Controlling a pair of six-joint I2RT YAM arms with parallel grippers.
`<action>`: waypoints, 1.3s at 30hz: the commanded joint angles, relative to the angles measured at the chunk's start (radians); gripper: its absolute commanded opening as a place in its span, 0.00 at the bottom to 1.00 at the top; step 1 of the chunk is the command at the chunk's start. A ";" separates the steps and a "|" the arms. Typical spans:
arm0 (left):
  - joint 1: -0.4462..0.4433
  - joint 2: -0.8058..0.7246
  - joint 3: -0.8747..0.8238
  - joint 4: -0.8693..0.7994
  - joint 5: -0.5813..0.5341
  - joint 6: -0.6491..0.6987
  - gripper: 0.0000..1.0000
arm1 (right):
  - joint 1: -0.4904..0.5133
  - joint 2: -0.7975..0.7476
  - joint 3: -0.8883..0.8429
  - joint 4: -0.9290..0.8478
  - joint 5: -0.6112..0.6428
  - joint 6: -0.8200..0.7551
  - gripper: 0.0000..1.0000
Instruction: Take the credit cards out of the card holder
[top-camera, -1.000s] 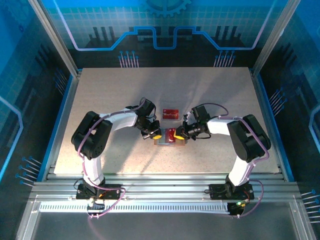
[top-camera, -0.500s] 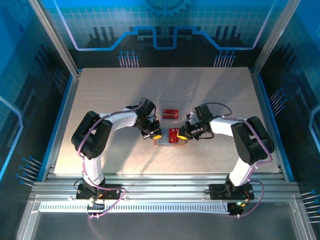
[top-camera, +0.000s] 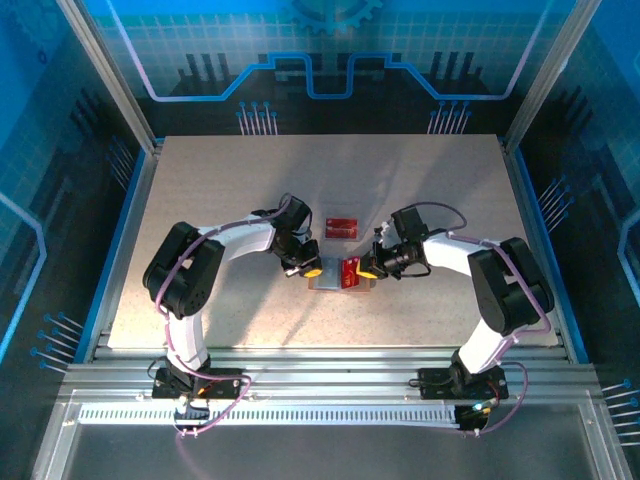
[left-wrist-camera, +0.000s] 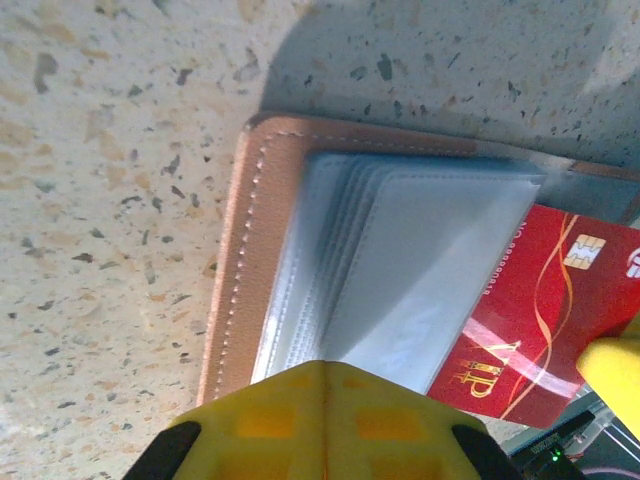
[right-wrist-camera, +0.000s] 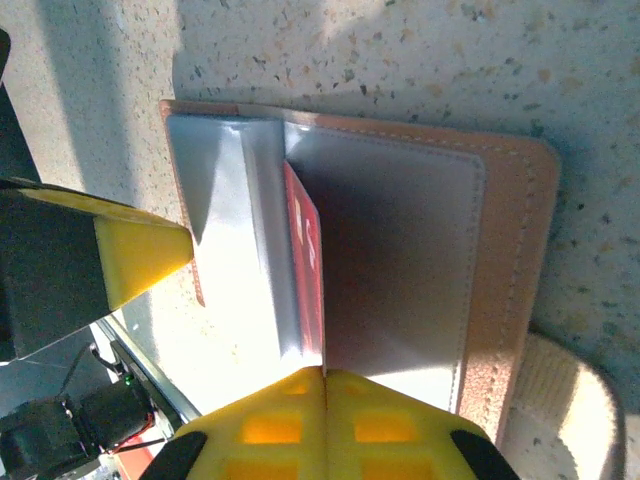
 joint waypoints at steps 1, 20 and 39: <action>0.006 -0.041 0.037 -0.041 -0.017 0.022 0.09 | -0.015 -0.033 0.033 -0.070 0.017 -0.043 0.04; 0.026 -0.136 -0.035 0.027 -0.056 -0.010 0.10 | 0.022 0.031 0.430 -0.670 0.370 -0.611 0.00; 0.041 -0.184 -0.101 0.093 -0.034 0.003 0.10 | 0.209 0.197 0.731 -0.903 0.627 -1.285 0.00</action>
